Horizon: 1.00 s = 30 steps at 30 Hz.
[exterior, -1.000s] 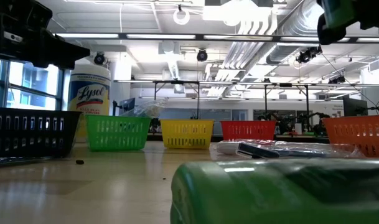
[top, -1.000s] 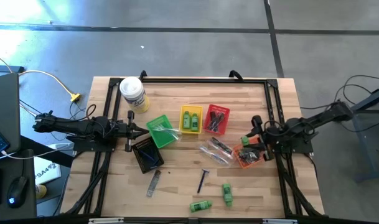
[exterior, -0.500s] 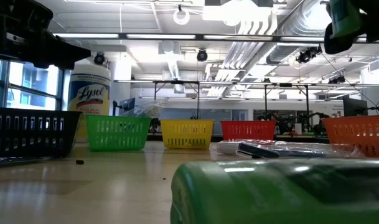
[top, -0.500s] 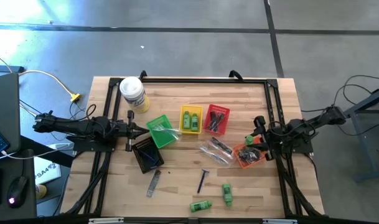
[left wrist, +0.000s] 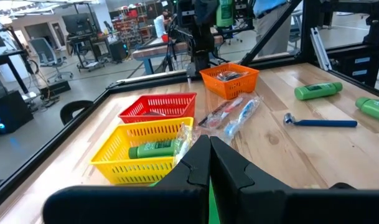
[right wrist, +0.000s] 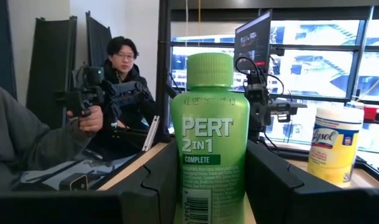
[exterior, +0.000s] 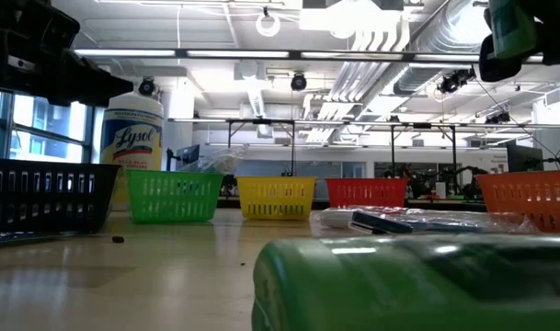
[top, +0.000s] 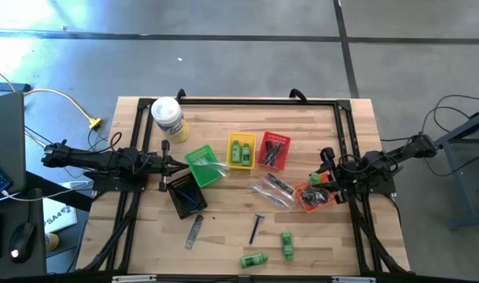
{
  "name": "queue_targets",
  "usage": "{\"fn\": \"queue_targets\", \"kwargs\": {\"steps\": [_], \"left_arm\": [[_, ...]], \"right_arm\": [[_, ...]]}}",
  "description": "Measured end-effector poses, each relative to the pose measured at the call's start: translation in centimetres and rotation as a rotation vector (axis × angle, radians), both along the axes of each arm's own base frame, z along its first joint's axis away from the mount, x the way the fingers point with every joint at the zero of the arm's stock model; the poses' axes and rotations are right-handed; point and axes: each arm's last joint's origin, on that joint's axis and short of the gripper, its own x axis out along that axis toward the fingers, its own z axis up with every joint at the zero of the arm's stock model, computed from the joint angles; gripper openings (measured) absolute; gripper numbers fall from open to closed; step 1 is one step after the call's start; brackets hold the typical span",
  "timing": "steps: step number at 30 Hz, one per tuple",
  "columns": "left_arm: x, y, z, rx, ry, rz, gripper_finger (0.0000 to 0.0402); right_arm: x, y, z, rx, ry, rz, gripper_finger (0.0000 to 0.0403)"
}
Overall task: Pick & Place Travel size toiletries
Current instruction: Put the green shampoo into the yellow bin
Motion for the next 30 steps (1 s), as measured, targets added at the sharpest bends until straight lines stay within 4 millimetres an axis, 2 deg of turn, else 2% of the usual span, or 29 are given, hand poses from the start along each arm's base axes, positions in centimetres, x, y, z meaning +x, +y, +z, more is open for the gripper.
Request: {"fn": "queue_targets", "kwargs": {"steps": [30], "left_arm": [[0.00, 0.00, 0.00, -0.002, 0.000, -0.001, 0.0000]], "right_arm": [[0.31, 0.15, -0.55, 0.028, 0.068, 0.017, 0.0142]]}}
